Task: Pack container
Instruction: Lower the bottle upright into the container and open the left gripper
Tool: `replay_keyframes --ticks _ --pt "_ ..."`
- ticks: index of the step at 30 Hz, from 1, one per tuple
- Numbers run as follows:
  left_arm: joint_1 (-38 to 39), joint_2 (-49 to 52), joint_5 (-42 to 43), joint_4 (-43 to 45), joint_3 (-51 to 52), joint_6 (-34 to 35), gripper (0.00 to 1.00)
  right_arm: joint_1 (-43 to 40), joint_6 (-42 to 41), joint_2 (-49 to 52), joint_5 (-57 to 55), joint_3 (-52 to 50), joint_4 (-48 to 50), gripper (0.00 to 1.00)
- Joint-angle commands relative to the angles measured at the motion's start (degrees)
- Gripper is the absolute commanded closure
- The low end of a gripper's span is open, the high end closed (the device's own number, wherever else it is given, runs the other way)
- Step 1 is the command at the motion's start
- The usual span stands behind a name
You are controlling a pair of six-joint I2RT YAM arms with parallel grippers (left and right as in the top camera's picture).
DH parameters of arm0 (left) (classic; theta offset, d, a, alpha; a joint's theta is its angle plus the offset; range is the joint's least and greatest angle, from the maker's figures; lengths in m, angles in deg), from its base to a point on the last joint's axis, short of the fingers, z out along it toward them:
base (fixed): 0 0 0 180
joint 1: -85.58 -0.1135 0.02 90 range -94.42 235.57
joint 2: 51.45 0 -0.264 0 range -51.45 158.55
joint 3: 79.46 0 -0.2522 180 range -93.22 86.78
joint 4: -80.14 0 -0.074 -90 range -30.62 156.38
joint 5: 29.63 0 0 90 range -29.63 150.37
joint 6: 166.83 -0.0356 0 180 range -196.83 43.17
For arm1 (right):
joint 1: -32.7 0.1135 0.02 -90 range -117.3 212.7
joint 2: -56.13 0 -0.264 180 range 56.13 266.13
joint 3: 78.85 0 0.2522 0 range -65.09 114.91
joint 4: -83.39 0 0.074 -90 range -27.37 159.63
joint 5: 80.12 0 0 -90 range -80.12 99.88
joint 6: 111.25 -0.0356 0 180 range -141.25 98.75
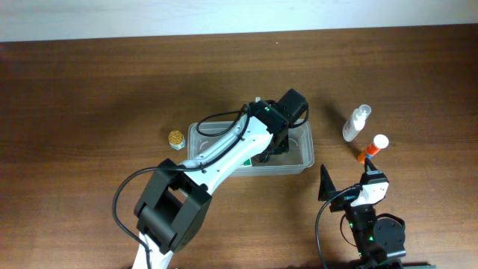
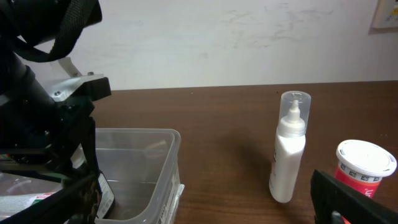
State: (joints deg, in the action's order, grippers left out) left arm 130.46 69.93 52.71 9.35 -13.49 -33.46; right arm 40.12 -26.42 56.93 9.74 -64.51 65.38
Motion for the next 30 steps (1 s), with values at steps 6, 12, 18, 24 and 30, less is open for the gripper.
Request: replay_keyframes --ticks 6,12,18,24,30 --pt "-0.04 0.09 -0.74 0.68 -0.07 0.76 0.57 -0.42 0.28 -0.44 0.09 -0.26 -0.31 0.02" --pt "-0.04 0.09 -0.74 0.63 -0.07 0.74 0.49 -0.42 0.28 -0.44 0.11 -0.26 -0.31 0.02" --pt "-0.04 0.04 -0.74 0.61 -0.74 0.72 0.44 -0.42 0.28 -0.44 0.11 -0.26 -0.31 0.02" --pt "-0.04 0.00 -0.79 -2.25 -6.88 -1.86 0.44 -0.42 0.28 -0.44 0.11 -0.26 -0.31 0.02" --pt "-1.42 0.00 -1.68 -8.50 -16.33 -4.70 0.41 -0.42 0.28 -0.44 0.09 -0.26 -0.31 0.02"
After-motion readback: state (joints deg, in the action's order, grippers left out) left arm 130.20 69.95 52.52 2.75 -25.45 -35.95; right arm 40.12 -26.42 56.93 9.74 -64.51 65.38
